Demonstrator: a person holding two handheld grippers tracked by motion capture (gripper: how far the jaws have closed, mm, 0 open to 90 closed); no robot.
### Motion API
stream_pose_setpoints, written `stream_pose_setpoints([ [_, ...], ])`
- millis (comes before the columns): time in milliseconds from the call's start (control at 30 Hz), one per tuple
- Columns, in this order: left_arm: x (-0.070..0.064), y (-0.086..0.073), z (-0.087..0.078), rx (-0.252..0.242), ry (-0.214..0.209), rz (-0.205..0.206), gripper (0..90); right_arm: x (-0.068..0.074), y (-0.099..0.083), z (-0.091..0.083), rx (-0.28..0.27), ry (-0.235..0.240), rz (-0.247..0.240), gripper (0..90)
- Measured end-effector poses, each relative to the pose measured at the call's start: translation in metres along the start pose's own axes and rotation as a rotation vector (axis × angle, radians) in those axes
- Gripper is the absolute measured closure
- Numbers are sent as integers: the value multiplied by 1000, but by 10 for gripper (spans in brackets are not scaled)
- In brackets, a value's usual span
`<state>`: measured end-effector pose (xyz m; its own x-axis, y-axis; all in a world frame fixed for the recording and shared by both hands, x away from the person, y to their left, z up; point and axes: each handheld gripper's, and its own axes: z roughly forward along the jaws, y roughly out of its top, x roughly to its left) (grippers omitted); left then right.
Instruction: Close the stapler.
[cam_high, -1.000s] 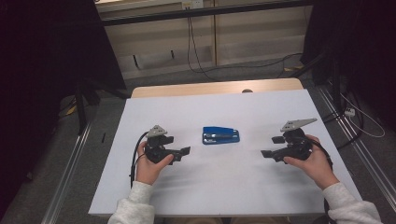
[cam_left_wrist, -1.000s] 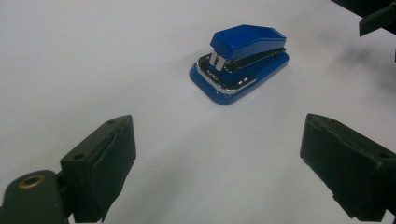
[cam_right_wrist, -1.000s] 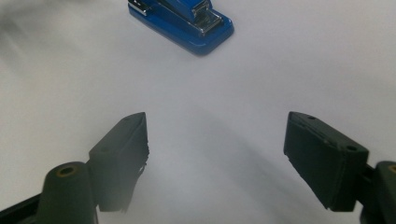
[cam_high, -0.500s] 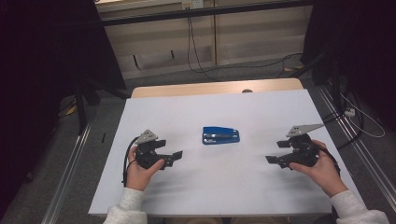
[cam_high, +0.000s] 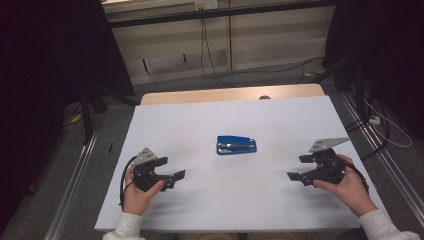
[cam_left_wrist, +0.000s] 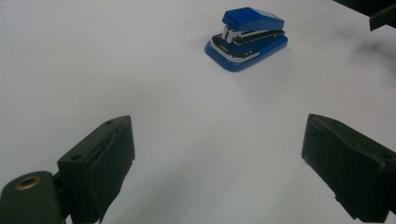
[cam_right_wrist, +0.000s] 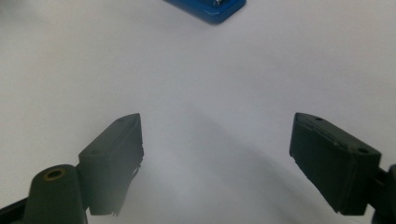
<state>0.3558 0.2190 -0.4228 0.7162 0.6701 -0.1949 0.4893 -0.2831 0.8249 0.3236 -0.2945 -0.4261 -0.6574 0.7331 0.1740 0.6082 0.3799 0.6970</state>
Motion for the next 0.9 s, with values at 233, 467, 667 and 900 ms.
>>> stream_pose_setpoints([
  [233,3,-9,-11,-6,3,2,89,2,-1,0,2,6,-9,172],
  [467,6,-14,-24,-33,6,-13,87,3,-1,0,6,5,-13,169],
  [667,7,-16,-32,-44,13,-6,87,3,-1,0,11,2,-17,168],
  [900,7,-16,-32,-45,13,-10,87,4,-1,-1,13,0,-18,168],
])
